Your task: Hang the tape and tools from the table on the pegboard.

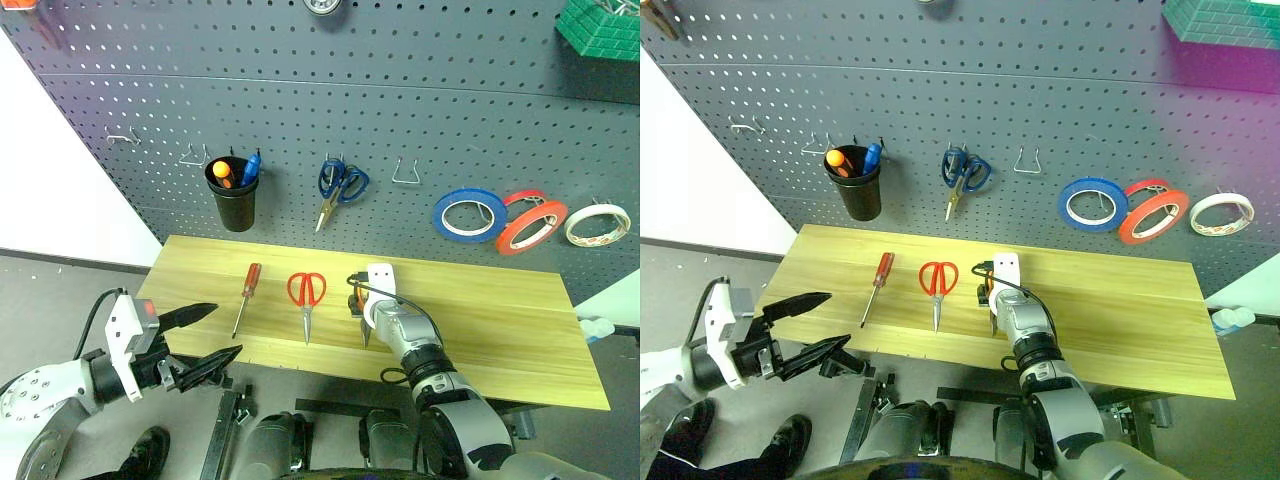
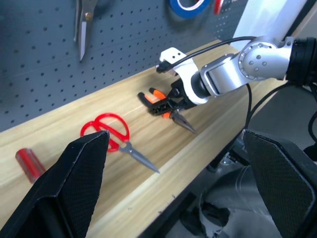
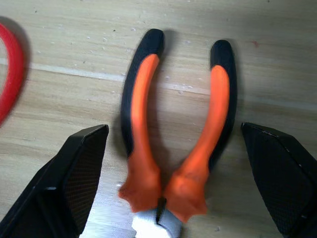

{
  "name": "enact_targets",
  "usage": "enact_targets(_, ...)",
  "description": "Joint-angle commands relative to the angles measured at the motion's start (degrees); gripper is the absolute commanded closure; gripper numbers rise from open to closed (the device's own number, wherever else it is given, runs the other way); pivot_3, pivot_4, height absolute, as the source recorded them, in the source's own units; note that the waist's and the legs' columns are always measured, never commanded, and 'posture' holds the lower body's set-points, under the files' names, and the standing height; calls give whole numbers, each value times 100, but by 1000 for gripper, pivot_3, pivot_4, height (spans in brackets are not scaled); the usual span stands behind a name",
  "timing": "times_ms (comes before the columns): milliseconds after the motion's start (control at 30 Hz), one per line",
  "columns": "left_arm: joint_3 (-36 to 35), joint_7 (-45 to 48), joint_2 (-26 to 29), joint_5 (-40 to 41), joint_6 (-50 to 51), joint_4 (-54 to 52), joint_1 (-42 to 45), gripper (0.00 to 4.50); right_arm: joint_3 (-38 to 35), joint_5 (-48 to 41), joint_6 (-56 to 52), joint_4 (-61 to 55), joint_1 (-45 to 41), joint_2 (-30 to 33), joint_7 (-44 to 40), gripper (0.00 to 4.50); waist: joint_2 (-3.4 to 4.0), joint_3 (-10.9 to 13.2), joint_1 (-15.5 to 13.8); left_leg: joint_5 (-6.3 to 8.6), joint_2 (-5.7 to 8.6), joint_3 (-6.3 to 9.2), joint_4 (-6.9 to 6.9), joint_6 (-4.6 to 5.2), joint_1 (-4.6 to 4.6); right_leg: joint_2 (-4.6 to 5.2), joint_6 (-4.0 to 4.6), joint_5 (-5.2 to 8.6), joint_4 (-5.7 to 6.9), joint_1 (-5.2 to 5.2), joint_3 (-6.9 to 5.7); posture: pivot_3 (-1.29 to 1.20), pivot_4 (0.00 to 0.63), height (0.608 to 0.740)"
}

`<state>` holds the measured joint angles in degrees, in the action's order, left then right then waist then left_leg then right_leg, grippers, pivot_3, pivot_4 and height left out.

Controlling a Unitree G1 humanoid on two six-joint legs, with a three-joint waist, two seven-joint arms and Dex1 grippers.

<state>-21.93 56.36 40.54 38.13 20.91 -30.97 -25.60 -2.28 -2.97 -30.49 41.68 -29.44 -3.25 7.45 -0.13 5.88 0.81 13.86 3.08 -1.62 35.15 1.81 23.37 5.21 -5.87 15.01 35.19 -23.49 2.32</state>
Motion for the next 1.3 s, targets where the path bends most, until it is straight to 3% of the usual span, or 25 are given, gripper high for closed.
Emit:
enact_targets(33,-312,12,5,166,-31,-350,-224,0,130,191,115,32,-114,16,43,22,-7,10,-4,0,0,0,0,0,0,0,0,0,0,0,0,160,117,740)
enact_targets(467,-647,-682,175,719,664,-1318,-419,0,124,309,25,34,-28,44,18,22,-24,41,-15,0,0,3,1,0,-2,1,1,0,-4,3,-2,165,123,740)
enact_targets(567,-646,-842,278,861,848,-1355,-230,0,158,389,25,99,-32,62,93,630,-25,48,-16,0,0,4,1,0,-2,1,1,0,-3,3,-5,161,125,740)
enact_targets(667,-690,-881,353,962,956,-1333,-129,0,170,409,24,120,-35,72,119,1582,-25,50,-16,0,0,5,1,0,-3,1,1,0,-4,3,-6,158,125,740)
enact_targets(700,-700,-879,368,977,971,-1317,-116,0,167,410,25,126,-37,71,123,1679,-26,51,-16,0,0,5,2,0,-3,1,1,0,-5,3,-7,157,124,740)
enact_targets(1067,-683,-572,284,836,798,-1059,-204,0,79,345,149,109,-49,143,-17,1679,-24,61,-12,0,0,6,1,-1,-3,1,2,0,-9,2,-8,150,123,740)
enact_targets(1300,-376,-471,166,576,607,-878,-99,0,-76,-195,744,-542,330,327,-1354,1679,-25,101,-9,0,0,6,-1,0,3,2,2,0,-14,5,-9,136,124,740)
